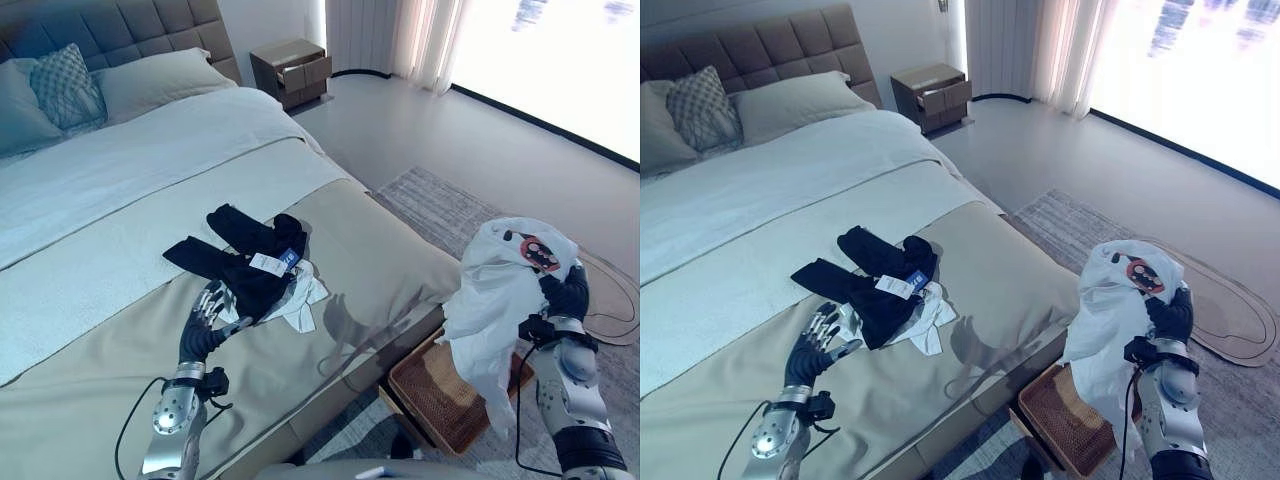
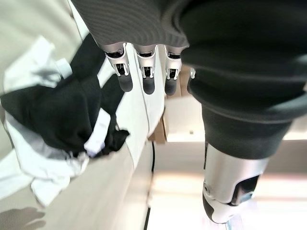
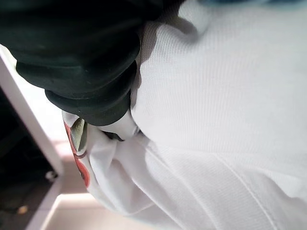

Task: Pick up clothes into the bucket

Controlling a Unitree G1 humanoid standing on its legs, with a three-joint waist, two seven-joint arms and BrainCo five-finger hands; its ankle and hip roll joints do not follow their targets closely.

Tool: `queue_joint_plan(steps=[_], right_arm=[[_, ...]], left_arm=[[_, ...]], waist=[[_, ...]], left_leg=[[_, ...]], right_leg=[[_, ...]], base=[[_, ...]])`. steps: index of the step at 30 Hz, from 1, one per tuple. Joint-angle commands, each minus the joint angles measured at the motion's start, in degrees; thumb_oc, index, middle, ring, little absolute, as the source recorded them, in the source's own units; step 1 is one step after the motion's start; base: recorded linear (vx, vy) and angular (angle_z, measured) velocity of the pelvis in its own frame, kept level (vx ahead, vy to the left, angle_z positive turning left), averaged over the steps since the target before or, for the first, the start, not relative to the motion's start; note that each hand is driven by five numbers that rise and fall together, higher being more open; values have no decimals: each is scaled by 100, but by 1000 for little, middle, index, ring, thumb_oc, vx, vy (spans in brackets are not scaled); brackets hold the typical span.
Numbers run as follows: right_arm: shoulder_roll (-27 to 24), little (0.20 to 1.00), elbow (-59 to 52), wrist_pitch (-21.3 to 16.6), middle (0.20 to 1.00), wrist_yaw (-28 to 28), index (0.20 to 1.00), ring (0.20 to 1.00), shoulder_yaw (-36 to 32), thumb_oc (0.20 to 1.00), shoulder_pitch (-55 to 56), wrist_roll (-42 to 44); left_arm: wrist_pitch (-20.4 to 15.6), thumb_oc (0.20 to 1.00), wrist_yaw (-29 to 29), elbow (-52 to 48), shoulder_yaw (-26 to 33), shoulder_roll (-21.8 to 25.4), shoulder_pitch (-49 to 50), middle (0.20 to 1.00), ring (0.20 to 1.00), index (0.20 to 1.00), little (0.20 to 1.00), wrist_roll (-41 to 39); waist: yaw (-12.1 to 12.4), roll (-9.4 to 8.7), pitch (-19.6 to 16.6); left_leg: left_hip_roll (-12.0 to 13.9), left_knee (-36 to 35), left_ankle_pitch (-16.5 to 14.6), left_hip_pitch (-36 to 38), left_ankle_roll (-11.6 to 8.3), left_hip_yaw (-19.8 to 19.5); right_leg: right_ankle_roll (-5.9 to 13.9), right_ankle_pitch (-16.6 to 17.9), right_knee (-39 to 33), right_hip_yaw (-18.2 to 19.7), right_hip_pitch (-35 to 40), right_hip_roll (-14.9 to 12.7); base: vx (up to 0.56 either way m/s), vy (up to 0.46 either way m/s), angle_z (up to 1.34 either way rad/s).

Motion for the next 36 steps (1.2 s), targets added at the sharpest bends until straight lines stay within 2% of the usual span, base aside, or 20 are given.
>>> queue_joint_plan(steps=[1, 3, 4, 5, 7, 11, 15, 21, 27, 32, 33, 34, 35, 36], right_arm=[[-96, 200, 122, -576, 200, -439, 200, 200, -484, 200, -716, -211], [-135, 200, 238, -609, 200, -591, 200, 200, -484, 200, -852, -264], [-180, 200, 316, -618, 200, -728, 200, 200, -442, 200, -1009, -305], [-189, 200, 333, -623, 200, -730, 200, 200, -437, 200, -1039, -304], [-300, 200, 547, -628, 200, -977, 200, 200, -399, 200, -1247, -373], [-351, 200, 862, -630, 200, -1308, 200, 200, -299, 200, -1511, -440], [-417, 200, 1228, -643, 200, -1448, 200, 200, -251, 200, -1712, -355], [-803, 200, 1876, -543, 200, -1454, 200, 200, 258, 200, -2436, -152], [-1009, 200, 2372, -395, 200, -1481, 200, 200, 753, 200, -3051, -216], [-1083, 200, 3195, -242, 200, -1556, 200, 200, 1113, 200, -3649, -194], [-1113, 200, 3313, -198, 200, -1562, 200, 200, 1186, 200, -3730, -228], [-1147, 200, 3405, -163, 200, -1565, 200, 200, 1266, 200, -3850, -259], [-1256, 200, 3703, -55, 200, -1599, 200, 200, 1389, 200, -4067, -358], [-1263, 200, 3726, -61, 200, -1594, 200, 200, 1402, 200, -4090, -352]], left_arm=[[-529, 1000, 246, -424, 430, 290, -244, 1000, 1000, 1000, 1000, -372], [-598, 1000, 352, -515, 460, 264, -301, 1000, 1000, 1000, 1000, -445], [-687, 1000, 434, -658, 471, 244, -398, 1000, 1000, 1000, 1000, -570], [-684, 1000, 435, -660, 480, 238, -414, 1000, 1000, 1000, 1000, -570], [-814, 1000, 590, -884, 454, 252, -533, 1000, 1000, 1000, 1000, -601], [-951, 1000, 828, -1193, 460, 236, -635, 1000, 1000, 1000, 1000, -657], [-1027, 1000, 1042, -1355, 477, 267, -728, 1000, 1000, 1000, 1000, -604], [-1166, 1000, 1229, -1732, 310, 279, -917, 1000, 1000, 1000, 1000, -762], [-1198, 1000, 1351, -1893, 62, 291, -1029, 1000, 1000, 1000, 1000, -769], [-1272, 1000, 1516, -2005, -53, 395, -1116, 1000, 1000, 1000, 1000, -749], [-1285, 1000, 1538, -2077, -88, 432, -1132, 1000, 1000, 1000, 1000, -741], [-1288, 1000, 1552, -2167, -107, 438, -1120, 1000, 1000, 1000, 1000, -748], [-1319, 1000, 1530, -2327, -188, 452, -1071, 1000, 1000, 1000, 1000, -803], [-1317, 1000, 1527, -2331, -184, 446, -1071, 1000, 1000, 1000, 1000, -806]], waist=[[61, -513, 209], [59, -496, 409], [45, -472, 705], [42, -465, 699], [31, -404, 1033], [8, -298, 1310], [-2, -227, 1417], [34, -101, 1639], [98, -29, 1713], [179, 60, 1798], [210, 80, 1784], [212, 95, 1810], [268, 128, 1807], [267, 132, 1796]], left_leg=[[-181, 998, -648, -473, 91, -220], [-202, 1125, -651, -650, 98, -238], [-201, 1329, -658, -920, 91, -235], [-199, 1388, -679, -982, 93, -234], [-224, 1707, -720, -1347, 105, -219], [-234, 2234, -832, -1918, 121, -188], [-265, 2727, -957, -2451, 121, -186], [-234, 3809, -1271, -3654, 106, -168], [-235, 4421, -1412, -4448, 119, -159], [-280, 4881, -1517, -5077, 130, -163], [-276, 4968, -1707, -5098, 107, -188], [-295, 5019, -1547, -5310, 136, -162], [-284, 5204, -1778, -5429, 116, -191], [-282, 5219, -1785, -5454, 117, -190]], right_leg=[[237, -88, 527, 230, -103, -483], [227, -101, 673, 246, -287, -511], [213, -104, 863, 288, -552, -560], [212, -120, 911, 300, -611, -561], [169, -165, 1253, 381, -1019, -610], [119, -294, 1844, 534, -1675, -637], [65, -443, 2343, 642, -2223, -639], [-26, -719, 3397, 849, -3464, -642], [-88, -866, 4027, 1000, -4306, -637], [-132, -986, 4541, 1087, -4968, -633], [-103, -1168, 4654, 1096, -5000, -621], [-141, -1018, 4673, 1112, -5187, -642], [-117, -1237, 4898, 1155, -5354, -625], [-116, -1242, 4913, 1160, -5380, -624]], base=[[-135, -12, 2], [-220, -7, 1], [-235, -2, 1], [-233, 0, 0], [-183, 10, -1], [-144, 13, -2], [-122, 3, 3], [-109, 9, 2], [-74, 28, -4], [-12, 14, 1], [0, 0, 0], [62, -1, 1], [0, 0, 0], [77, -6, 5]])
